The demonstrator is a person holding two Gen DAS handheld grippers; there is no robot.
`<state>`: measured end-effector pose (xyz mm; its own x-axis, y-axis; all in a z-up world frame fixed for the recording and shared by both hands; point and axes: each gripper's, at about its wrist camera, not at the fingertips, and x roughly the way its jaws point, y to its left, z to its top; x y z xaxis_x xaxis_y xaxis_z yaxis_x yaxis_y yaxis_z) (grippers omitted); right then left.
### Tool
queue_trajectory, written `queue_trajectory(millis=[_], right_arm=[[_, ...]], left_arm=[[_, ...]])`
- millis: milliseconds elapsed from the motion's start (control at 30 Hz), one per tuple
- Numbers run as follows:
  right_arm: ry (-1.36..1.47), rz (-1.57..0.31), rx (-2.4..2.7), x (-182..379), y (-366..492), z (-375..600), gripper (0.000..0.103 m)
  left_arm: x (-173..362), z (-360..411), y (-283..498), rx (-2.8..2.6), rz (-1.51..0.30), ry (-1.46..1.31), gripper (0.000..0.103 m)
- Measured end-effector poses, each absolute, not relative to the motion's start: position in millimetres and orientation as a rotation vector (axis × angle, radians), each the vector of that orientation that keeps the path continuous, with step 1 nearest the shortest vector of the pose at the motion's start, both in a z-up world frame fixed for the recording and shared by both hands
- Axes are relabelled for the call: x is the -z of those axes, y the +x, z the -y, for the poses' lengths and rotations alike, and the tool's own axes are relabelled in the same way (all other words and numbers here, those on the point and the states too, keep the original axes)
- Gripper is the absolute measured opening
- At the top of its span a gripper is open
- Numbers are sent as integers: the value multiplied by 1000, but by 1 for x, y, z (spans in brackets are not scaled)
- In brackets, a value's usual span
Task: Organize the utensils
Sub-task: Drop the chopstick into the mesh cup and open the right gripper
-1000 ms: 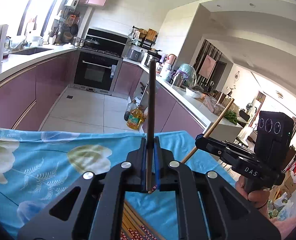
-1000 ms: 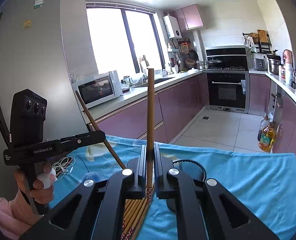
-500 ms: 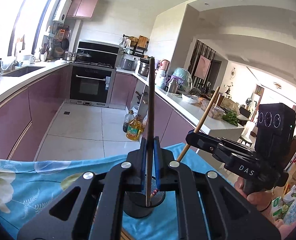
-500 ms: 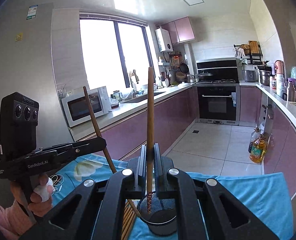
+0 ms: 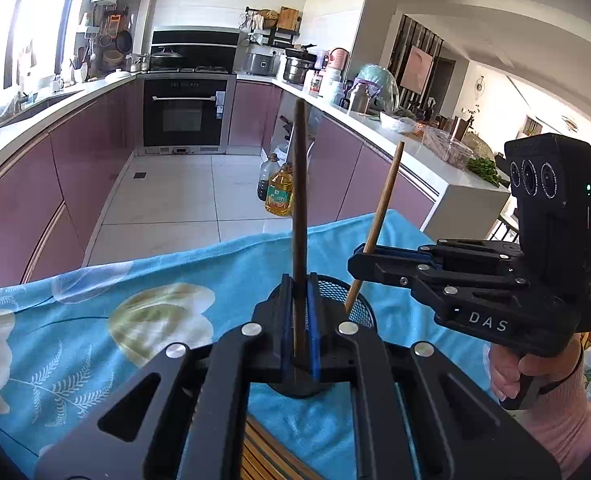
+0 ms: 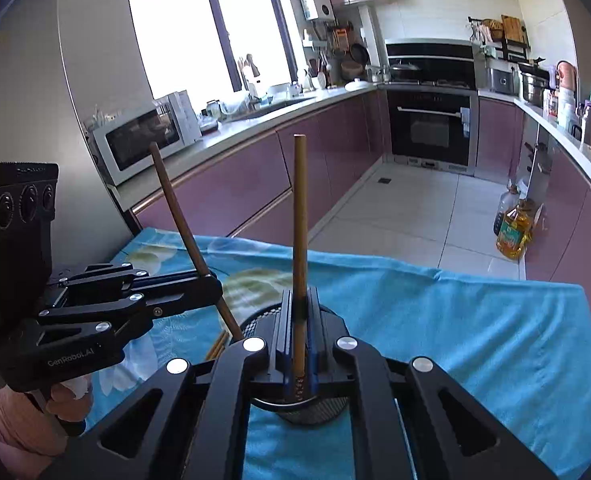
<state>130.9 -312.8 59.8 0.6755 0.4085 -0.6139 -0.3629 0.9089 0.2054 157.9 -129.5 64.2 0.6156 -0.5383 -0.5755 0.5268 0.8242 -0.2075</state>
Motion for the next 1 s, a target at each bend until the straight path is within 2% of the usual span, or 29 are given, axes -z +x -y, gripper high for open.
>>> queue_trajectory(millis=[300,533,633,833,1000], right_arm=[[119,-728,-407,-55,146,316,8],[166,-702,-395,-53,144,324,14],[167,-683,-388,-54,138,326,23],[155,-609,-422,-67,110,322,32],[98,-556,-511,-73,74,305,41]], left_arm=[[-44,131,182,580,-701,-23,8],[-34,125,179,534,-692,-25,32],[-34,117,171,515,-666,-30,38],[-37,93,148,451,-603,-30,54],[-32,68,126,407,-591,-23,59]])
